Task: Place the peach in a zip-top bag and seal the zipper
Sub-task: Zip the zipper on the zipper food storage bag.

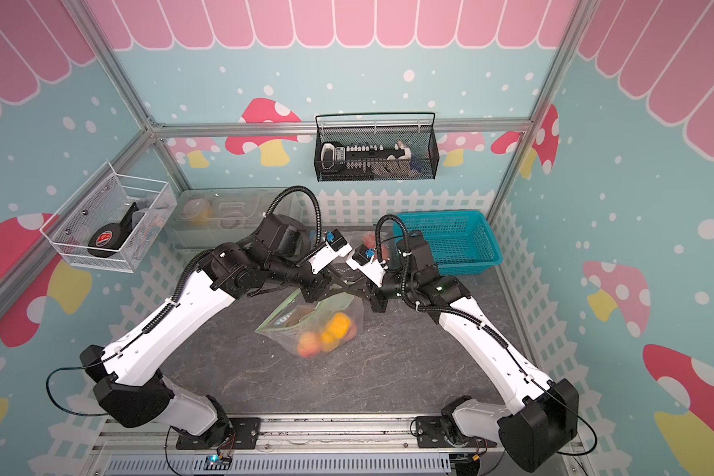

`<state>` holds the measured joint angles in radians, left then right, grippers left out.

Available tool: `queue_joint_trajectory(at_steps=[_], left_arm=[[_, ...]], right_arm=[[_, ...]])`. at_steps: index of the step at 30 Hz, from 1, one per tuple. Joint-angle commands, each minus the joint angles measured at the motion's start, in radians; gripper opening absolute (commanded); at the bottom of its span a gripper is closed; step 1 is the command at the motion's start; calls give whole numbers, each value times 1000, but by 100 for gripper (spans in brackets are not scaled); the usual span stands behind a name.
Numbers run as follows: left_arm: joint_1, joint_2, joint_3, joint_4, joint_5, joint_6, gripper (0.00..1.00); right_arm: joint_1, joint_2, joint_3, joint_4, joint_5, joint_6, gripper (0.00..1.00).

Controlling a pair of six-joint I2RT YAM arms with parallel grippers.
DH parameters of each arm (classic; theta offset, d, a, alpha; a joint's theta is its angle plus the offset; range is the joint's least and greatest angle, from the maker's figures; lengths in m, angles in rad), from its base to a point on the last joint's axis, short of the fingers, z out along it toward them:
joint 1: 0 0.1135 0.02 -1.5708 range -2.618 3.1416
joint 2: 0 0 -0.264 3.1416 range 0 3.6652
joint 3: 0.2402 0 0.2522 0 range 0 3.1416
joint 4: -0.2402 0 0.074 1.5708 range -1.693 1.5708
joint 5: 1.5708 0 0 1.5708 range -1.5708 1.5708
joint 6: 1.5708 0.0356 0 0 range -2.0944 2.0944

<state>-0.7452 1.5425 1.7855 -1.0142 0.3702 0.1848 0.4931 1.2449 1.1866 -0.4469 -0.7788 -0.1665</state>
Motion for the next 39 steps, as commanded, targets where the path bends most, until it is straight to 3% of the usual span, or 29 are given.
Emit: queue_joint_trajectory(at_steps=[1,18,39], left_arm=[[10,15,34,-35,51,46,34],[16,16,15,-40,51,49,1],[41,-76,-47,-38,-25,35,1]], right_arm=[[7,-1,2,7,-21,-8,0],[5,-2,0,18,16,5,0],[-6,-71,-82,150,194,123,0]])
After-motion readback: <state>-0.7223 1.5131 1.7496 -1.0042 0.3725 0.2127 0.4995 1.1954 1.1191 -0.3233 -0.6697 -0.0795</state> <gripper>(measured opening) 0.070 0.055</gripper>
